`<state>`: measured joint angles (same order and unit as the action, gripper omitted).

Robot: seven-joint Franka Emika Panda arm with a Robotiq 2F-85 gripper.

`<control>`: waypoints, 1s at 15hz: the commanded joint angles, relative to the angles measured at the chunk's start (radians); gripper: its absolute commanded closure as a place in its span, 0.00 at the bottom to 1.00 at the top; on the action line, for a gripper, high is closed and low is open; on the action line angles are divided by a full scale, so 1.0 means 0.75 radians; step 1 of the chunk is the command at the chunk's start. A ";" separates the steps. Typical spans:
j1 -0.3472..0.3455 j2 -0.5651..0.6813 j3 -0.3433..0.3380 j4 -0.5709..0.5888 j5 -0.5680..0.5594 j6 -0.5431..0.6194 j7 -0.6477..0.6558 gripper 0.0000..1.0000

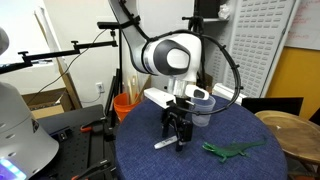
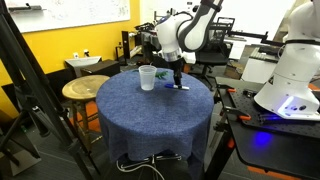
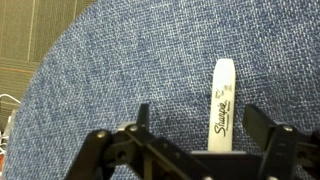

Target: Put the marker in the cup

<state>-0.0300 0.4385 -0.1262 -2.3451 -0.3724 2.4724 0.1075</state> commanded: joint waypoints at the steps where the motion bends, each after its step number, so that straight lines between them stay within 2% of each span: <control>1: 0.026 0.047 -0.019 0.054 0.024 0.001 0.035 0.34; 9: 0.027 0.068 -0.022 0.081 0.038 0.002 0.035 0.97; 10: 0.027 0.067 -0.022 0.080 0.040 0.003 0.037 1.00; 11: 0.026 0.064 -0.022 0.078 0.041 0.005 0.038 0.95; 15: 0.010 -0.005 -0.008 0.026 0.072 0.024 0.011 0.95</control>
<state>-0.0292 0.4793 -0.1272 -2.2956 -0.3478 2.4724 0.1116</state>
